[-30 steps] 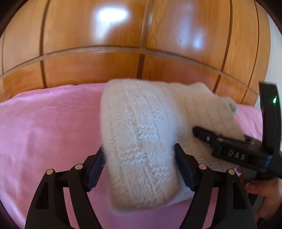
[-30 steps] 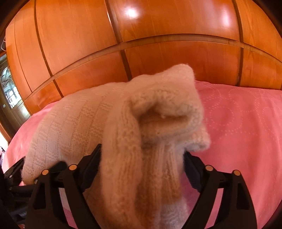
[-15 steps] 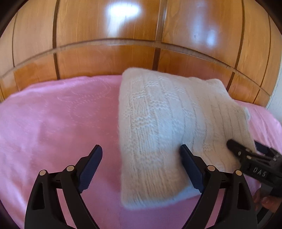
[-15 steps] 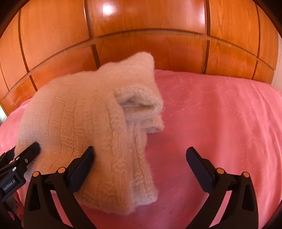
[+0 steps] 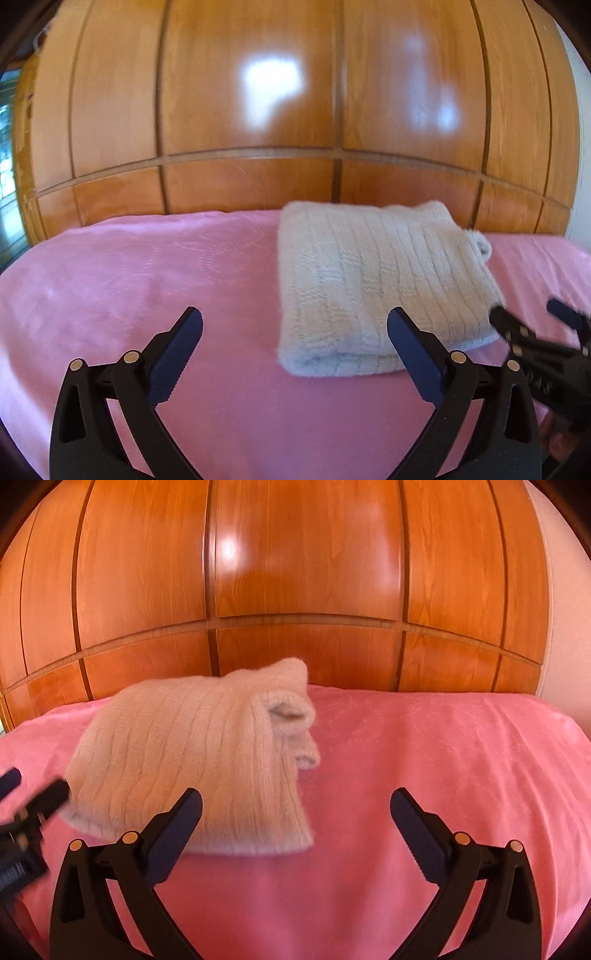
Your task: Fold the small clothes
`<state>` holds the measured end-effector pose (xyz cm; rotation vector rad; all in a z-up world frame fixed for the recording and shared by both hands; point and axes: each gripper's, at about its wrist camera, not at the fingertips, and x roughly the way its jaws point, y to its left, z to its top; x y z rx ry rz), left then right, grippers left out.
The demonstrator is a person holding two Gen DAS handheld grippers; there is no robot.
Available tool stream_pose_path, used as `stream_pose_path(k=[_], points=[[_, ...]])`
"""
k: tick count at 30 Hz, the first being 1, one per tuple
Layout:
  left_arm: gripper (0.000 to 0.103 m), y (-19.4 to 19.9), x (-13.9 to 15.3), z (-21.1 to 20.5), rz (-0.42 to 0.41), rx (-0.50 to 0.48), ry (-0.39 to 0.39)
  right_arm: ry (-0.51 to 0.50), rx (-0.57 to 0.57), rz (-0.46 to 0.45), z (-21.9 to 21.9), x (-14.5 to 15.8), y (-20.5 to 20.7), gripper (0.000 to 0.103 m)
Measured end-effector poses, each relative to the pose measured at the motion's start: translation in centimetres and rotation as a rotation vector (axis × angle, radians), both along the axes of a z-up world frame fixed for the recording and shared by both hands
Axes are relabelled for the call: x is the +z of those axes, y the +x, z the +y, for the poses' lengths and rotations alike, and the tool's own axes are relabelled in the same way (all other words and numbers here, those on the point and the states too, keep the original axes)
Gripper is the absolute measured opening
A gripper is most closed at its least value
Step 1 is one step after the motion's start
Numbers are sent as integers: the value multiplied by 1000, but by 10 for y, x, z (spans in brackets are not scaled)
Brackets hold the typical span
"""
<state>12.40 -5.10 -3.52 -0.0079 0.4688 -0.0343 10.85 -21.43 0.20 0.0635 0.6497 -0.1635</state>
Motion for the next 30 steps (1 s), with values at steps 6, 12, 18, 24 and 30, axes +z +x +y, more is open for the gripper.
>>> stream_pose_path(k=[6, 12, 18, 24, 30], points=[[99, -20, 6, 0, -35, 64, 65, 20, -27, -92, -3, 12, -29, 101], [99, -41, 10, -9, -122, 79, 150, -19, -24, -170, 5, 23, -49, 101], [99, -53, 20, -3, -117, 68, 132, -32, -22, -178, 12, 30, -65, 101], [99, -59, 28, 10, -83, 83, 72, 44, -43, -165, 6, 37, -80, 101], [99, -69, 14, 10, -145, 128, 100, -50, -15, -305, 19, 39, -93, 101]])
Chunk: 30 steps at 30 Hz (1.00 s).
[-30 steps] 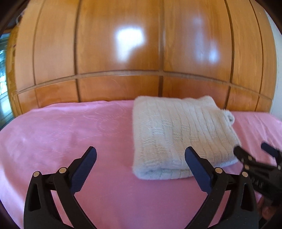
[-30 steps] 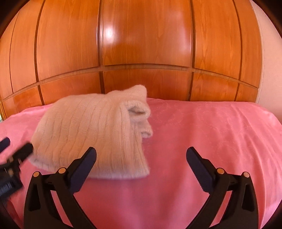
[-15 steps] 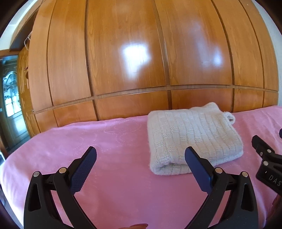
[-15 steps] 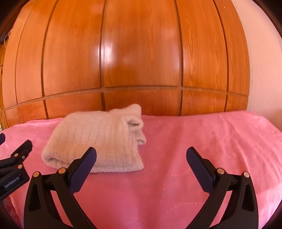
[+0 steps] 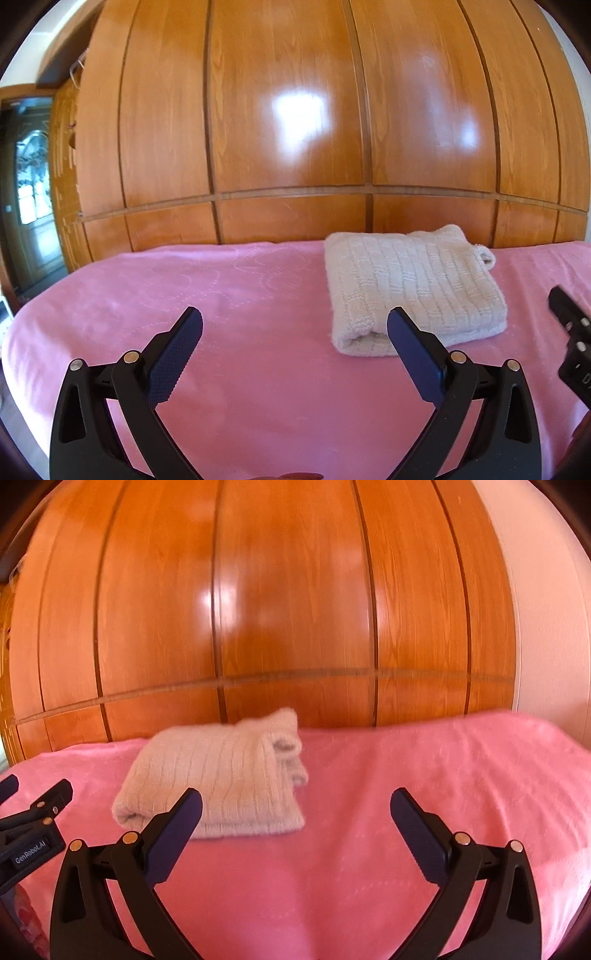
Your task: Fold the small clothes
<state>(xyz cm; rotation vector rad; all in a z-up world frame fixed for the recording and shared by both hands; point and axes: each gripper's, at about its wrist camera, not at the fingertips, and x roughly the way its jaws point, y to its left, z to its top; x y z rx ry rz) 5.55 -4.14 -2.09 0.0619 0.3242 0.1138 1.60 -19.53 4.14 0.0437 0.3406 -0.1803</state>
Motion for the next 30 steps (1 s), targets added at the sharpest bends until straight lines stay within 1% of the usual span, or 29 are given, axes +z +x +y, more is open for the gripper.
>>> stream_pose_path(k=[1, 4, 8, 13, 21, 30], points=[[99, -2, -4, 0, -17, 16, 1, -14, 5, -16, 2, -3, -2, 101], [99, -6, -10, 3, -34, 14, -16, -27, 6, -23, 6, -6, -2, 101], [99, -6, -10, 3, -26, 4, -20, -25, 6, -20, 5, -6, -2, 101], [99, -7, -9, 3, -36, 2, -21, -16, -1, -9, 3, -8, -2, 101], [99, -8, -10, -1, -38, -9, -8, -28, 11, 0, 7, -9, -1, 101], [99, -5, -11, 0, -21, -13, -14, -20, 8, 12, 6, -10, -2, 101]])
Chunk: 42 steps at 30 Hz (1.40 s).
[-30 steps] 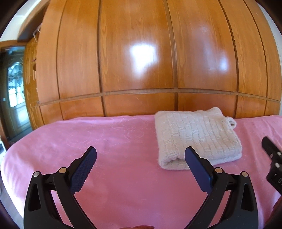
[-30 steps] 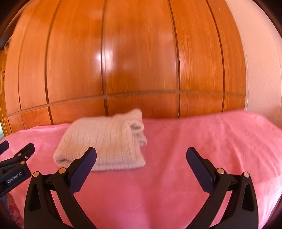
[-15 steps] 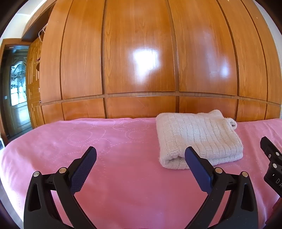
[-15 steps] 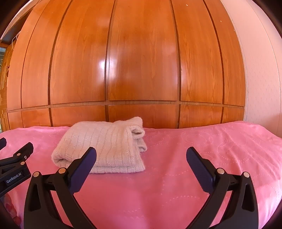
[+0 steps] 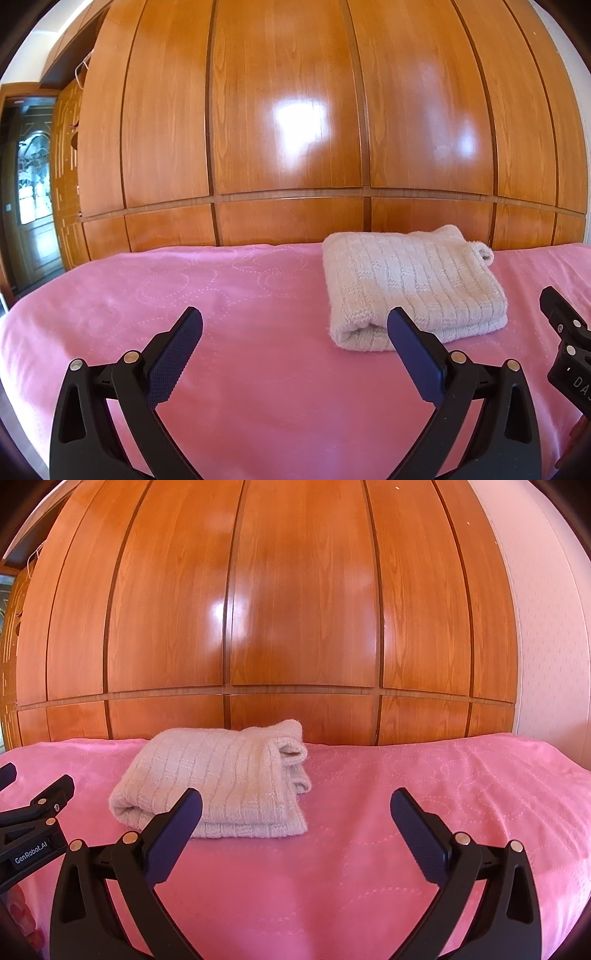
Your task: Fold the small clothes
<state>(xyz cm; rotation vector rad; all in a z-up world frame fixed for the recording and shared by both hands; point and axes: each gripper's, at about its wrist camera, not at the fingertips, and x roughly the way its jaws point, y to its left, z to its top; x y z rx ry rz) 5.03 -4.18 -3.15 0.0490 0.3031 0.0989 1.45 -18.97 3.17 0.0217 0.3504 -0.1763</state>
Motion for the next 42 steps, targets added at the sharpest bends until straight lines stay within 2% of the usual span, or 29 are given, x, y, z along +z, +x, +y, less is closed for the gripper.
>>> stream_pose_path(k=[42], points=[[99, 2, -2, 2, 16, 14, 5, 14, -4, 28, -4, -5, 6, 101]])
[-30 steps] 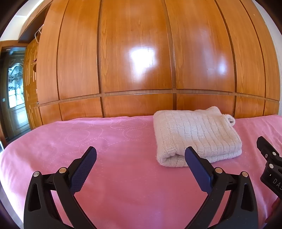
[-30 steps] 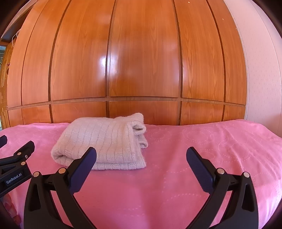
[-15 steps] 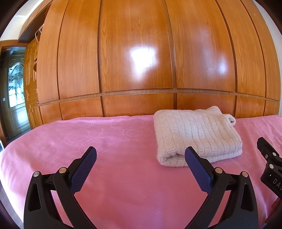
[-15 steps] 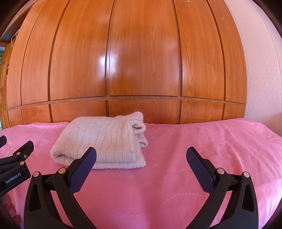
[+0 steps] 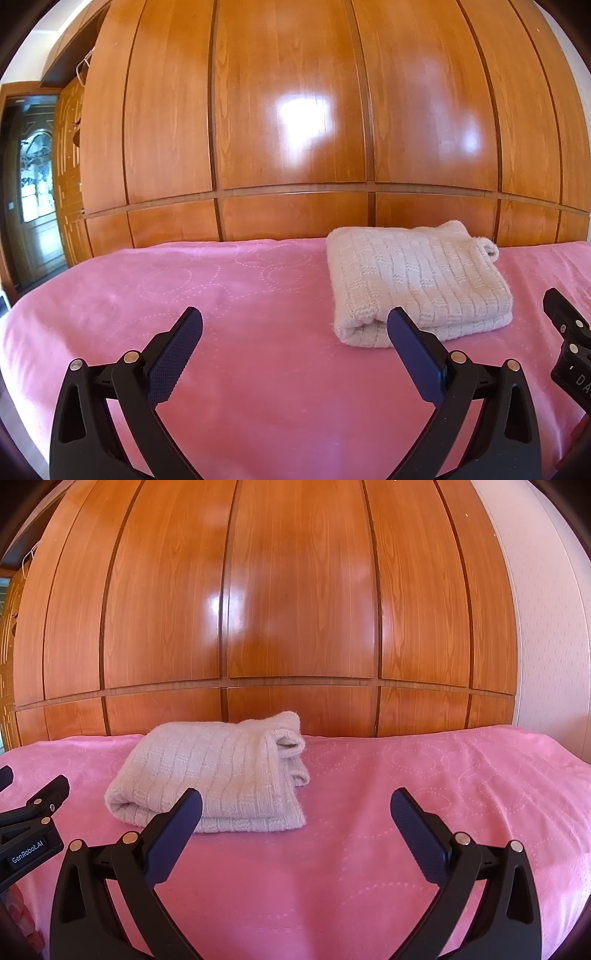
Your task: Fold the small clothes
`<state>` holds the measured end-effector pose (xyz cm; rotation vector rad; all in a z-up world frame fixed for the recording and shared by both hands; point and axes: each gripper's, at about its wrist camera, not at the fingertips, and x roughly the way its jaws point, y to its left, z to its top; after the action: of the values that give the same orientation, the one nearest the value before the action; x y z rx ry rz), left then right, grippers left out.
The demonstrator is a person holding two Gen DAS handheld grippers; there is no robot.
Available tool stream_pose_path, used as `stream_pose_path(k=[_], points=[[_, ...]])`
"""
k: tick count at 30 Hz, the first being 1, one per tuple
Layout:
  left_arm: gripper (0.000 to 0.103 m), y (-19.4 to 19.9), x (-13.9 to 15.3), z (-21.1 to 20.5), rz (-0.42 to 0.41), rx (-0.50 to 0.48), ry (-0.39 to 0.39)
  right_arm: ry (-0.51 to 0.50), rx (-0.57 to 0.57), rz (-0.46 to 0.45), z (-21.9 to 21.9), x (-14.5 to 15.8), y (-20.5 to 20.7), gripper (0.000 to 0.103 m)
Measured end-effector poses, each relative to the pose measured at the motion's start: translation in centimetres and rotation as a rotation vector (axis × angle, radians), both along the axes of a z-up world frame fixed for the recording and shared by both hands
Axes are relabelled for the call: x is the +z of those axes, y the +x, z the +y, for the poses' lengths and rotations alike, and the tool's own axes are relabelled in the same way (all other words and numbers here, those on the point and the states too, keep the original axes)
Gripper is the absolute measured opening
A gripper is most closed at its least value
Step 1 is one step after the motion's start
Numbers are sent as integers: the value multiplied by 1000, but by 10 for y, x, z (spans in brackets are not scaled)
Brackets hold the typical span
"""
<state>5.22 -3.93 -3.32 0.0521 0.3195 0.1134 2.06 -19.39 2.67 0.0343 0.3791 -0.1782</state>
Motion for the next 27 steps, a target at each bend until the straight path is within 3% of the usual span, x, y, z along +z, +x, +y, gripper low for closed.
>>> stream_pose_path(k=[27], points=[[99, 1, -1, -5, 23, -20, 14, 9, 3, 10, -3, -3, 2, 101]])
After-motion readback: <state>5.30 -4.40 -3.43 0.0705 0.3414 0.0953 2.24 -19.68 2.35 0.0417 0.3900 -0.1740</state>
